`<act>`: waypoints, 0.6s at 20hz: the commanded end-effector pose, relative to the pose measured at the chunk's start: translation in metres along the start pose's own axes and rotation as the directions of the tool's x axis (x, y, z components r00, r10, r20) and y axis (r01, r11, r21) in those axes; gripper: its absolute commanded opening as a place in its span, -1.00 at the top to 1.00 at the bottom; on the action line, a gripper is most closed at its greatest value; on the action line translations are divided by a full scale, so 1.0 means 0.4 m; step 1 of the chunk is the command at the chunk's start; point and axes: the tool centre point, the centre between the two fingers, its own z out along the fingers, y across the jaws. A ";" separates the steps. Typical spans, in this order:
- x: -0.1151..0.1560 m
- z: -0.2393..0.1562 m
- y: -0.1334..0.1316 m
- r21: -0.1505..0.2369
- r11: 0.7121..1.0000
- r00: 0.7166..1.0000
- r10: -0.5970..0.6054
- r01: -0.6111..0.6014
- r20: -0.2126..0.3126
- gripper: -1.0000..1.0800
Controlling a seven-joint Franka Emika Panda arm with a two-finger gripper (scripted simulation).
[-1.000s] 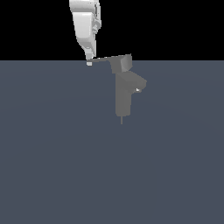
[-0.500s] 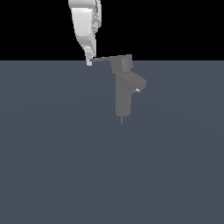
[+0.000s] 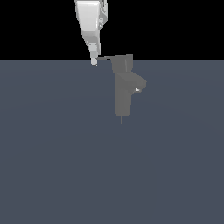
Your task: Turn on the faucet by rotating a designated handle.
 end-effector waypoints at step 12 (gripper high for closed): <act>0.100 -0.010 0.100 0.003 1.000 1.000 0.011 -0.011 -0.002 1.00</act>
